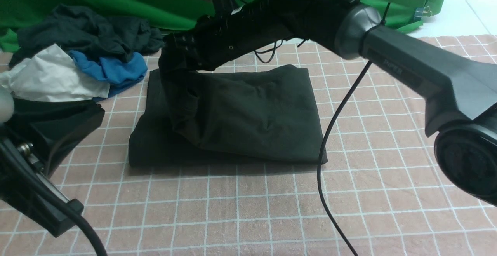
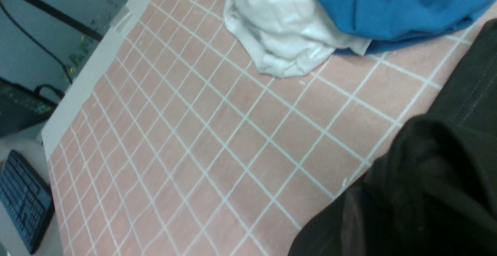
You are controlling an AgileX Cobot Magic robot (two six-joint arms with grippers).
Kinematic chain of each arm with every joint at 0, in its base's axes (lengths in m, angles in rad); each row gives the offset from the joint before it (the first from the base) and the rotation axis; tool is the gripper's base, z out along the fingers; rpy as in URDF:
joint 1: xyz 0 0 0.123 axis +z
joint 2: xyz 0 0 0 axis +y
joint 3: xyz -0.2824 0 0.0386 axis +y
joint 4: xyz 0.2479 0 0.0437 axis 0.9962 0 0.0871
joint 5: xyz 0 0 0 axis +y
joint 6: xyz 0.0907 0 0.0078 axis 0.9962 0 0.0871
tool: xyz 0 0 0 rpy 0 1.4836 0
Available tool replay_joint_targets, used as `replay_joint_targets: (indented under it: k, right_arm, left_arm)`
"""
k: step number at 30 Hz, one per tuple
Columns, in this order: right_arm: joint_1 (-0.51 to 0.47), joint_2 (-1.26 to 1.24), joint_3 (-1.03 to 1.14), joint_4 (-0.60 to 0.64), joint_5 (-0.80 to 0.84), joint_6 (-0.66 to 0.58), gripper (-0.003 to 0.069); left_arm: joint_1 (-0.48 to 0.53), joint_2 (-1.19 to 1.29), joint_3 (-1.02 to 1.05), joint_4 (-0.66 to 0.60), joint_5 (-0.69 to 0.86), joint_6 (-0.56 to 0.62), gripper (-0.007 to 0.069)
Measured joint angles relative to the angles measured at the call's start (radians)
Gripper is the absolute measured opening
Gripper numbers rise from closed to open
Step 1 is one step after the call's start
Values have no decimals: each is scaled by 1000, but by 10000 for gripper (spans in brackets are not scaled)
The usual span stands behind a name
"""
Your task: Fold a long-sleeved shirt over a pink coffee tablecloth.
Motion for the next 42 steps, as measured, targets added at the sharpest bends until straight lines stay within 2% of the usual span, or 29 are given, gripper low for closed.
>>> replay_joint_targets:
  k: [18,22,23,26,27,28,29,32,35,36,38,39,40,42]
  right_arm:
    - [38,84,-1,71,-163,-5,95]
    - [47,89,-1,73,-169,8,191]
    - [52,89,-7,77,-162,29,282]
    - [48,87,-40,79,-98,40,430]
    - [39,80,-57,78,-49,43,462]
    - [37,79,-60,78,-40,43,465]
    - [11,60,-81,73,48,48,465]
    - [-43,12,-97,30,180,51,379]
    - [-89,-44,-100,-70,301,64,216]
    - [-98,-66,-100,-114,321,80,189]
    - [-107,-111,-100,-288,346,132,118]
    - [-107,-122,-99,-306,351,144,111]
    - [-107,-163,-82,-443,355,188,95]
    - [-105,-248,-17,-636,359,242,90]
  left_arm:
    - [0,0,0,-6,0,0,17]
    - [0,0,0,-6,0,-2,17]
    - [0,0,0,0,1,-3,17]
    - [0,0,0,19,9,-32,17]
    - [0,0,0,38,15,-57,17]
    - [0,0,0,42,16,-61,17]
    - [0,0,0,84,19,-108,17]
    - [0,10,0,150,19,-210,17]
    - [0,53,0,198,14,-295,17]
    - [0,81,0,204,7,-317,17]
    - [0,158,-10,209,-2,-349,17]
    - [0,176,-12,209,-2,-357,17]
    - [9,242,-40,211,-1,-379,17]
    - [43,338,-90,209,3,-406,17]
